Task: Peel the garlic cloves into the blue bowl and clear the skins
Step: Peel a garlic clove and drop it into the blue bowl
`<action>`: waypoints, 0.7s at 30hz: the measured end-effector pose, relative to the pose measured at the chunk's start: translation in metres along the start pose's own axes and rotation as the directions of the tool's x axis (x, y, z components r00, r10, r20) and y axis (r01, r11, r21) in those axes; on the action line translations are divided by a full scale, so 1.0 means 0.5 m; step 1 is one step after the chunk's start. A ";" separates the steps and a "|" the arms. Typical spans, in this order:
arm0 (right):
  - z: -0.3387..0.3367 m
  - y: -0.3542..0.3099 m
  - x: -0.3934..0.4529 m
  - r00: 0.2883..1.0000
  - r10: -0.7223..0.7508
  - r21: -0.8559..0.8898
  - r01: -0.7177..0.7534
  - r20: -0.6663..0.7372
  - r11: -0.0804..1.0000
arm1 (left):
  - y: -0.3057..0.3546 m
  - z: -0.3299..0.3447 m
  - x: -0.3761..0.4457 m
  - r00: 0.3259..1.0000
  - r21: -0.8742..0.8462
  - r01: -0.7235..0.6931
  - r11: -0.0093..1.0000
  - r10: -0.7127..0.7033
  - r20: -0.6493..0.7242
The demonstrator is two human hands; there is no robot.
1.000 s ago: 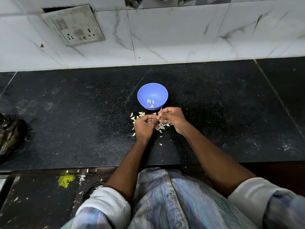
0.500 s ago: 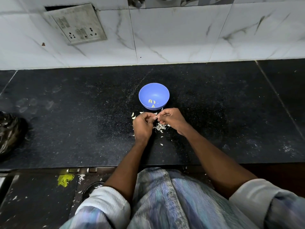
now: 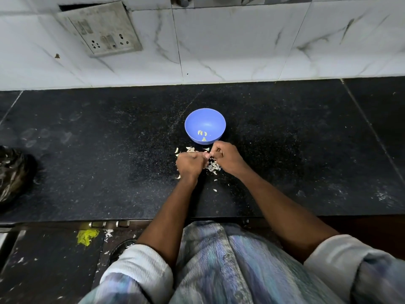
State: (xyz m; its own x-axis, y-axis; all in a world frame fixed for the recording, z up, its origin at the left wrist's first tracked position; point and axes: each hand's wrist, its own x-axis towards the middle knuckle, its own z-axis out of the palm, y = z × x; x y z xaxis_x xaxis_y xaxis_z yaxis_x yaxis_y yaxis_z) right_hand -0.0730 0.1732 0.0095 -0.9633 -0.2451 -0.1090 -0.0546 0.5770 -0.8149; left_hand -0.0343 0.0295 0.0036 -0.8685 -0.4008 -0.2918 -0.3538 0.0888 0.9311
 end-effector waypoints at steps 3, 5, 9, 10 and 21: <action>0.005 -0.008 -0.001 1.000 0.024 0.013 -0.024 -0.008 1.000 | 0.008 0.003 -0.005 0.998 -0.068 0.049 0.996 -0.052 -0.045; 0.005 -0.020 0.003 0.979 0.193 0.201 -0.204 0.071 0.958 | 0.007 -0.006 -0.008 0.970 0.147 -0.235 0.961 0.241 -0.030; -0.002 -0.021 0.011 0.905 0.344 0.487 -0.425 0.251 0.763 | -0.002 -0.017 0.010 0.827 0.354 -0.548 0.758 0.553 0.097; -0.003 -0.019 0.011 0.912 0.336 0.472 -0.409 0.235 0.781 | -0.005 -0.015 0.013 0.828 0.357 -0.547 0.757 0.552 0.099; -0.005 -0.012 0.009 0.999 0.042 0.026 -0.042 0.005 0.999 | 0.035 0.009 0.004 0.917 -0.334 0.396 0.855 -0.386 0.099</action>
State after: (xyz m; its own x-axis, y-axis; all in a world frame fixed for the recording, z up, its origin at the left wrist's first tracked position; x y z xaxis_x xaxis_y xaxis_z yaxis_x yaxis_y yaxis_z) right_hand -0.0776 0.1708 0.0152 -0.9636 -0.2241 -0.1460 -0.0068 0.5661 -0.8243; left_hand -0.0436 0.0343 0.0184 -0.6947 -0.3115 -0.6483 -0.5301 -0.3876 0.7542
